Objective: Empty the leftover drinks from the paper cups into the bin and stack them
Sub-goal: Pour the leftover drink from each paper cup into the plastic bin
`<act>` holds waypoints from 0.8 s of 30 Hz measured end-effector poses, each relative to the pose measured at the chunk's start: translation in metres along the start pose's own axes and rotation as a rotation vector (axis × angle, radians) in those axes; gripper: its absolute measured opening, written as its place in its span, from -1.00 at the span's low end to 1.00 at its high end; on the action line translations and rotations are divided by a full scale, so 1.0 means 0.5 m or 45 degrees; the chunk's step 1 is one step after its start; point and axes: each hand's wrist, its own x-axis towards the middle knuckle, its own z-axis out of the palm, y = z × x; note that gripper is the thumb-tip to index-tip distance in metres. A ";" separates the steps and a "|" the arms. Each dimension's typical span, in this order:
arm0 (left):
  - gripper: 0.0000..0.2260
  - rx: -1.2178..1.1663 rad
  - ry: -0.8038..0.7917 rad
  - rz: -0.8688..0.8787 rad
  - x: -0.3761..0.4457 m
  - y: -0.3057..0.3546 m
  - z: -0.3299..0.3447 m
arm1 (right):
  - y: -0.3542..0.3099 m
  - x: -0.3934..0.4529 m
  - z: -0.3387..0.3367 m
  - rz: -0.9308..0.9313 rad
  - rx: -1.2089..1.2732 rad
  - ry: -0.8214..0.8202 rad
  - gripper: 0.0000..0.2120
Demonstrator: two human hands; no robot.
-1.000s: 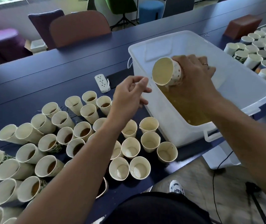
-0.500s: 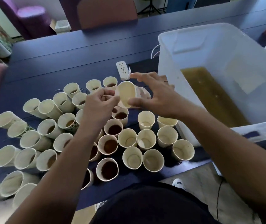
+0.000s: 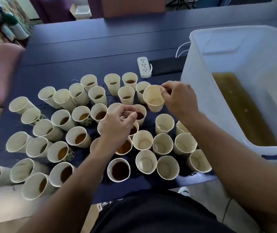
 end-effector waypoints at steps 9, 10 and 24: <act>-0.77 -0.015 -0.009 -0.031 -0.059 -0.048 -0.013 | 0.040 0.012 0.088 0.158 -0.030 -0.184 -0.77; -0.77 -0.009 -0.015 -0.027 -0.060 -0.048 -0.014 | 0.046 0.011 0.099 0.177 -0.043 -0.228 -0.77; -0.84 0.072 -0.072 -0.049 -0.083 -0.047 -0.016 | 0.086 0.020 0.133 0.524 -0.119 -0.304 -0.40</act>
